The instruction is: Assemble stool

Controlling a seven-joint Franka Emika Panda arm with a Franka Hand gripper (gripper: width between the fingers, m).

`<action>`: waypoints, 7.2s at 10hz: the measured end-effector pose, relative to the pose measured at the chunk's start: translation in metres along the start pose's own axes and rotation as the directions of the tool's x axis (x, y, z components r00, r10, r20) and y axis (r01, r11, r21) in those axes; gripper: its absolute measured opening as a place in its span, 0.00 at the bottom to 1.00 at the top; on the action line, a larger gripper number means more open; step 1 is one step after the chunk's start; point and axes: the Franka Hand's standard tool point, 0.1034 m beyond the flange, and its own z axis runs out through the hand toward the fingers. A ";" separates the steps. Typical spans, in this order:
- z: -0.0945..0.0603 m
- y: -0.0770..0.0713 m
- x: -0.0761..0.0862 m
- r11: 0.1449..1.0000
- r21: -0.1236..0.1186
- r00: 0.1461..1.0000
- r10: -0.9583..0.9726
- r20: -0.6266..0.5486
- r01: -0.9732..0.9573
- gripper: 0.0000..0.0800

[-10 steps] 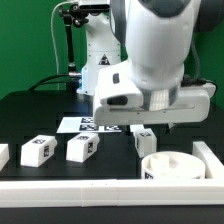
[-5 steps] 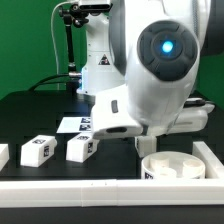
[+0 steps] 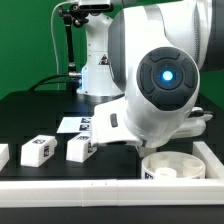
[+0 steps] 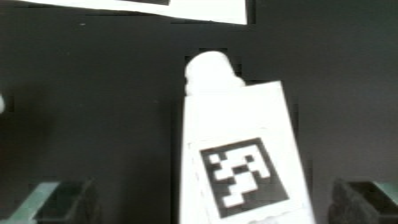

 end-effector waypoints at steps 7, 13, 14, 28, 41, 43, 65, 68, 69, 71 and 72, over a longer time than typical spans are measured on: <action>0.004 -0.006 0.011 1.000 -0.007 0.999 -0.029 -0.024 0.028 0.80; 0.005 -0.006 0.012 0.999 -0.008 0.998 -0.054 -0.027 0.054 0.41; 0.005 -0.005 0.012 0.998 -0.007 0.998 -0.059 -0.027 0.058 0.41; -0.096 -0.034 -0.023 0.999 -0.009 0.913 -0.033 -0.407 0.033 0.41; -0.140 -0.036 -0.012 1.000 0.000 0.289 -0.002 -0.957 0.008 0.41; -0.145 -0.035 -0.011 1.000 -0.007 0.124 -0.007 -0.992 0.004 0.41; -0.138 -0.064 0.022 0.999 -0.028 0.102 -0.032 -0.994 0.047 0.41; -0.137 -0.063 0.023 0.998 -0.034 0.089 -0.038 -0.995 0.046 0.41; -0.138 -0.062 0.024 0.998 -0.042 0.061 -0.044 -0.997 0.045 0.41; -0.138 -0.062 0.024 0.998 -0.045 0.025 -0.046 -0.999 0.044 0.41; -0.139 -0.061 0.024 0.998 -0.048 0.013 -0.048 -0.999 0.043 0.41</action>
Offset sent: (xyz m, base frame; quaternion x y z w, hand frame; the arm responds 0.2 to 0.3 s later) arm 0.0099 0.0130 -0.0161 -0.0064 0.0286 0.0097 0.9995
